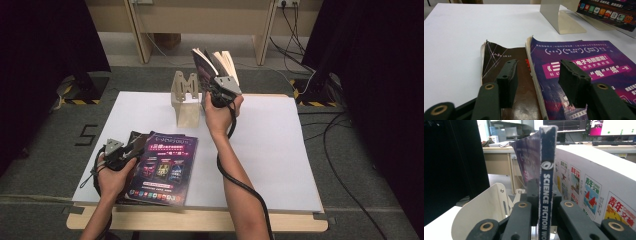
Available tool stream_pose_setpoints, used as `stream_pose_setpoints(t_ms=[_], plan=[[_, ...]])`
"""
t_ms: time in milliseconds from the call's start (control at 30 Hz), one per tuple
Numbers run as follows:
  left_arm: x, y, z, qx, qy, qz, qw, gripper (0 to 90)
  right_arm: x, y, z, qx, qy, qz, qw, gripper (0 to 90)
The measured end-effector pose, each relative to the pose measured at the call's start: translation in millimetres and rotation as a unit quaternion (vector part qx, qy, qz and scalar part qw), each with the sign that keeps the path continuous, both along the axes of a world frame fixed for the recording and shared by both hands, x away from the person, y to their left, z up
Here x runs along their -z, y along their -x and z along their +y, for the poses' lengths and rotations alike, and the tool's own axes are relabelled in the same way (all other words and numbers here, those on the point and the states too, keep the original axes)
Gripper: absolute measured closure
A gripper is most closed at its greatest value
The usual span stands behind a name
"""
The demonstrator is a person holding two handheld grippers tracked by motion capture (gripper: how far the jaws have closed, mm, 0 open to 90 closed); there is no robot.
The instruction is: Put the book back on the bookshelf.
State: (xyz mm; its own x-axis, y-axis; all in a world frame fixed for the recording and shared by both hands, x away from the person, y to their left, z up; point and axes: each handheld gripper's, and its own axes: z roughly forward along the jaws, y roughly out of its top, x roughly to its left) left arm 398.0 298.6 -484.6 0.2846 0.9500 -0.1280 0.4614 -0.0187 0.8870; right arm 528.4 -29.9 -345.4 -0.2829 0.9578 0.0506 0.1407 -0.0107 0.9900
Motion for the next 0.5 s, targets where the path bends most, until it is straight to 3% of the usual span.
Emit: stream_pose_setpoints(t_ms=[500], plan=[[0.7,-0.3,0.2,0.001,0.0,0.0,1.0,48.5,6.3,-8.0,4.2,0.009,0.001,0.002,1.0,84.8]])
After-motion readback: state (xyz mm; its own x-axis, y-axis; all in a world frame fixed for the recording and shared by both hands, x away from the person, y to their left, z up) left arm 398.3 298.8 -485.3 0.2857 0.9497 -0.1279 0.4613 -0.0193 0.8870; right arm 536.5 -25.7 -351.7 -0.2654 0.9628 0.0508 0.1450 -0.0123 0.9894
